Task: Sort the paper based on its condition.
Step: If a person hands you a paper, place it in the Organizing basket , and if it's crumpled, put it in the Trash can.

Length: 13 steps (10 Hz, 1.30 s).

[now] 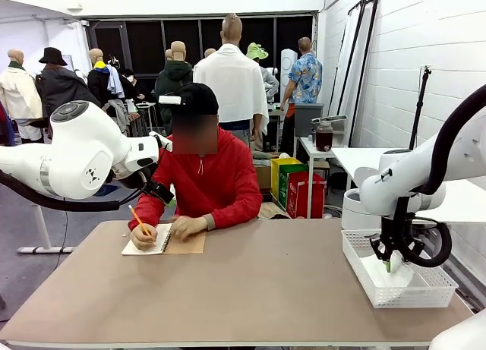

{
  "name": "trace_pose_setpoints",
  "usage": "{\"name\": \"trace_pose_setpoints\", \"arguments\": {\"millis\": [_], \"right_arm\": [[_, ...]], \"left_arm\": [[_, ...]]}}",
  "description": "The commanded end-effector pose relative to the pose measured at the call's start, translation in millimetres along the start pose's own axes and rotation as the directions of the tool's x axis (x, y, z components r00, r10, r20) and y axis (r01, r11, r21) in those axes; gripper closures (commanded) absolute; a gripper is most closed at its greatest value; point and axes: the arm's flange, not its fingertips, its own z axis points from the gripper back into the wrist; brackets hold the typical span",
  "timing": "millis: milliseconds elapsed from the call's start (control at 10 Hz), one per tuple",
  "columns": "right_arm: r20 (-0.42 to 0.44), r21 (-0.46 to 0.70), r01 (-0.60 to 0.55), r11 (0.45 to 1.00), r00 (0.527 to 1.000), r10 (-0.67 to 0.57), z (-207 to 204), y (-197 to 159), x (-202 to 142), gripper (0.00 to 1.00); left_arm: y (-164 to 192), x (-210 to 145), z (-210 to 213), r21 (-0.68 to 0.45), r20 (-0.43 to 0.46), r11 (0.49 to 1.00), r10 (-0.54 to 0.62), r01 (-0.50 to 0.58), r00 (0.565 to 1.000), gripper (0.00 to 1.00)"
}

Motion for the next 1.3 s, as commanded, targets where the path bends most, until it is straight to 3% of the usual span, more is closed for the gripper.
{"name": "trace_pose_setpoints", "arguments": {"millis": [0, 700, 1200], "right_arm": [[-0.004, -0.062, 0.036, 0.997, 0.999, -0.037, 5, 8, 6, 0.0], [-0.007, -0.151, 0.084, 0.985, 0.996, -0.087, -1, 20, 6, 0.0], [-0.011, -0.107, 0.067, 0.992, 0.998, -0.069, -2, 14, 1, 0.0]], "left_arm": [[1, -1, 0, -0.001, -0.003, 1.0, 0.002, -0.002, 1.0, 0.0], [1, -1, 0, -0.001, -0.003, 1.0, 0.002, -0.002, 1.0, 0.0], [1, -1, 0, -0.001, -0.003, 1.0, 0.002, -0.002, 1.0, 0.0]]}}
